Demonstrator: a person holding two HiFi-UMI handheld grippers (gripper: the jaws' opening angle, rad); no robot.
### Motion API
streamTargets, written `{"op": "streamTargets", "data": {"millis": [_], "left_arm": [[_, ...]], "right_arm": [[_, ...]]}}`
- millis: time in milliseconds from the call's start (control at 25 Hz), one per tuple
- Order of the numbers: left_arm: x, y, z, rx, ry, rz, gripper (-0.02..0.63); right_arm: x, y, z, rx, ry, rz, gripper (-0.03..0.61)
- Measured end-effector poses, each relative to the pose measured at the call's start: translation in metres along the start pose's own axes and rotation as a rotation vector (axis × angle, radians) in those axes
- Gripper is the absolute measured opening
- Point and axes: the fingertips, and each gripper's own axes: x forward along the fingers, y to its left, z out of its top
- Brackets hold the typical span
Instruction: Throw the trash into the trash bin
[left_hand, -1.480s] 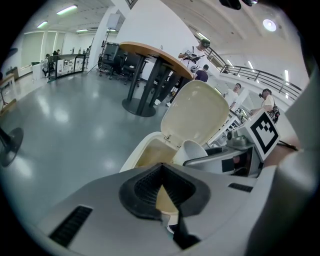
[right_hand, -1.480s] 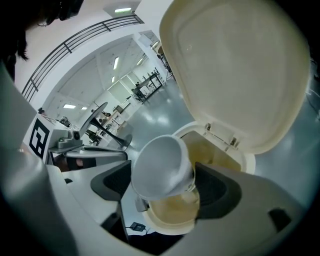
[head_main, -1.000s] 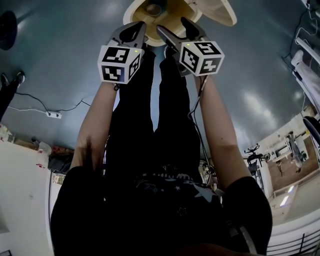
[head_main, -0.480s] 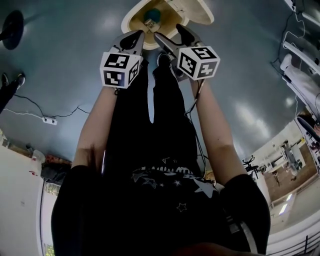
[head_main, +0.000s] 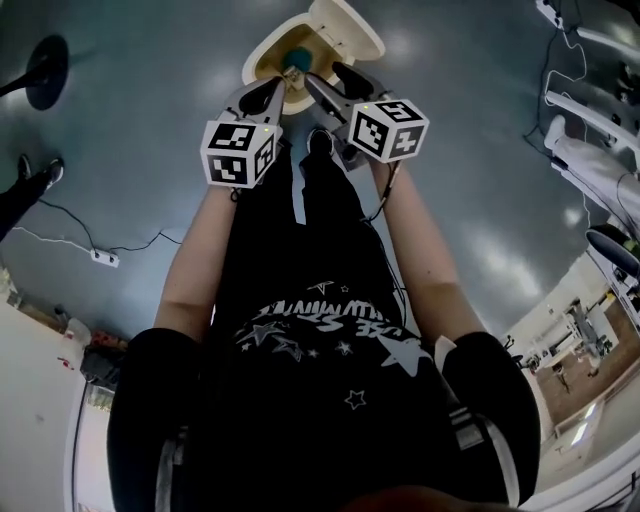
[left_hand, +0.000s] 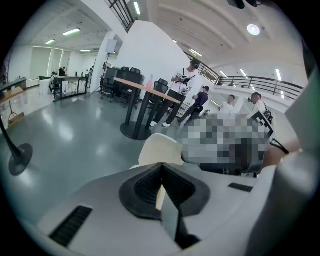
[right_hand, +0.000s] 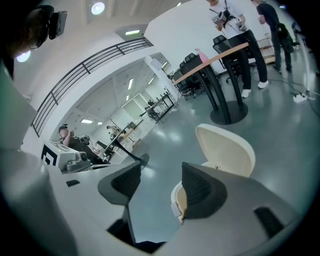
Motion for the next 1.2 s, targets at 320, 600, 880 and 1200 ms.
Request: {"op": "streamTargets", "data": {"millis": [320, 600, 880, 1200], "left_arm": [[-0.028, -0.032, 0.036, 0.031, -0.044, 0.004, 0.011], [-0.049, -0.071, 0.074, 0.094, -0.111, -0.002, 0.011], [-0.079, -0.093, 0.091, 0.139, -0.163, 0.017, 0.011], [-0.099, -0.121, 0.099, 0.146, -0.23, 0.056, 0.011]], "right_arm": [[-0.043, 0.033, 0.015, 0.004, -0.004, 0.038, 0.156], [-0.088, 0.056, 0.046, -0.088, -0.04, 0.078, 0.125], [-0.128, 0.072, 0.069, -0.114, -0.105, 0.121, 0.072], [-0.168, 0.082, 0.066, -0.23, -0.095, 0.155, 0.032]]}}
